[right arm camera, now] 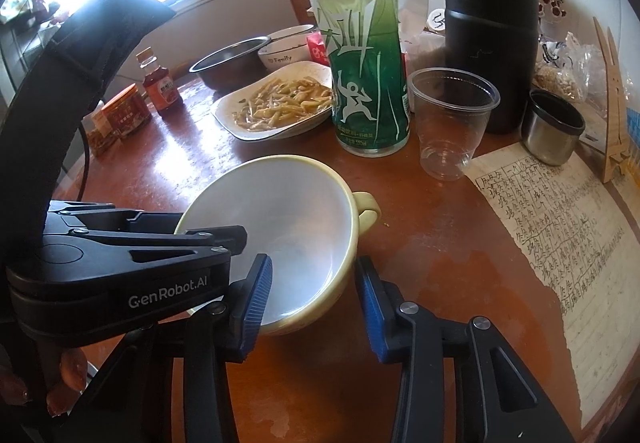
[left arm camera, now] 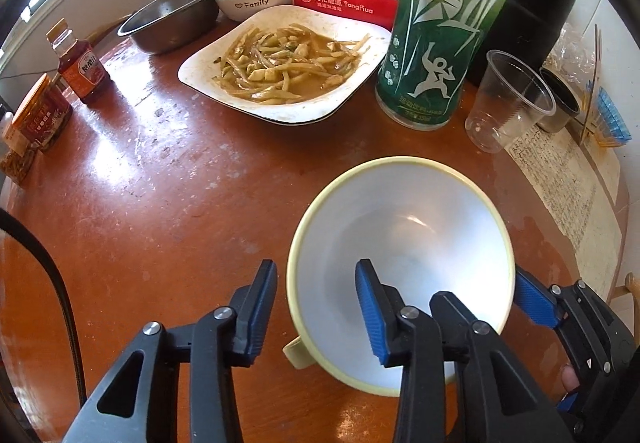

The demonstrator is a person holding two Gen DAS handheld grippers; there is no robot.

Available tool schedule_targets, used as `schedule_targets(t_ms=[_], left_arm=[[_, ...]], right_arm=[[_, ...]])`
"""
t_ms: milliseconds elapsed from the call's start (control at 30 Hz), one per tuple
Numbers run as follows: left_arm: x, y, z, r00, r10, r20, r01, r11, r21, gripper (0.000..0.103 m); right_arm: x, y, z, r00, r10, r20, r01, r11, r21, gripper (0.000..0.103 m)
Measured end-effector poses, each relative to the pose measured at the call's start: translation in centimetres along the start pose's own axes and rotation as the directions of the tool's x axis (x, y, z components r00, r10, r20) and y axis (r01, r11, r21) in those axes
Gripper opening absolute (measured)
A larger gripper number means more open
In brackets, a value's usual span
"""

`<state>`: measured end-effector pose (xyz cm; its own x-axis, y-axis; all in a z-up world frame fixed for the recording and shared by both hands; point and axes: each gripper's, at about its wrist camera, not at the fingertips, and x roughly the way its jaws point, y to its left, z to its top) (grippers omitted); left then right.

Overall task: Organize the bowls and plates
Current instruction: 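Grasp the yellow bowl rim with both grippers and lift it, then carry the yellow bowl over the steel bowl stack with both grippers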

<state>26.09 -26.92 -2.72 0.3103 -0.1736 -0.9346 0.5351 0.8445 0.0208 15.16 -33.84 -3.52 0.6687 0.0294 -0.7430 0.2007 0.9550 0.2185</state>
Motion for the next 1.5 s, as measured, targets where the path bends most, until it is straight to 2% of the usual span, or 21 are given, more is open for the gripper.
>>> schedule_targets(t_ms=[133, 267, 400, 467, 800, 1067, 1333, 1500], left_arm=[[0.0, 0.4, -0.3, 1.000, -0.011, -0.022, 0.010, 1.000, -0.013, 0.035], [-0.1, 1.1, -0.7, 0.999, -0.014, -0.033, 0.013, 0.999, -0.031, 0.035], [-0.5, 1.7, -1.1, 1.000, -0.010, -0.025, 0.009, 0.999, -0.041, 0.031], [-1.1, 1.9, -1.5, 1.000, -0.022, -0.012, 0.021, 0.999, -0.050, 0.031], [-5.8, 2.9, -2.6, 0.995, -0.026, 0.094, 0.032, 0.997, -0.068, 0.031], [-10.5, 5.1, -5.7, 0.985, -0.015, 0.171, 0.034, 0.993, -0.111, 0.031], [-13.6, 6.6, -10.0, 0.973, -0.002, 0.231, 0.041, 0.986, -0.163, 0.031], [-14.5, 6.2, -12.4, 0.968, -0.033, 0.249, 0.078, 0.982, -0.173, 0.031]], right_arm=[[0.2, 0.5, 0.0, 1.000, 0.026, -0.002, -0.026, 0.999, -0.035, 0.042], [0.3, 1.2, -0.1, 0.999, 0.043, -0.007, -0.044, 0.997, -0.065, 0.042], [0.4, 1.4, -0.1, 0.998, 0.067, -0.017, -0.068, 0.996, -0.057, 0.041], [0.1, 1.4, 0.0, 0.998, 0.068, -0.010, -0.069, 0.996, -0.053, 0.038], [-3.2, 3.2, 0.7, 0.993, 0.099, 0.063, -0.093, 0.991, -0.094, 0.037], [-6.6, 6.2, 0.0, 0.983, 0.145, 0.111, -0.125, 0.978, -0.169, 0.037], [-9.8, 9.0, -2.0, 0.972, 0.190, 0.136, -0.153, 0.957, -0.244, 0.037], [-11.7, 9.5, -3.6, 0.970, 0.197, 0.144, -0.149, 0.945, -0.290, 0.037]])
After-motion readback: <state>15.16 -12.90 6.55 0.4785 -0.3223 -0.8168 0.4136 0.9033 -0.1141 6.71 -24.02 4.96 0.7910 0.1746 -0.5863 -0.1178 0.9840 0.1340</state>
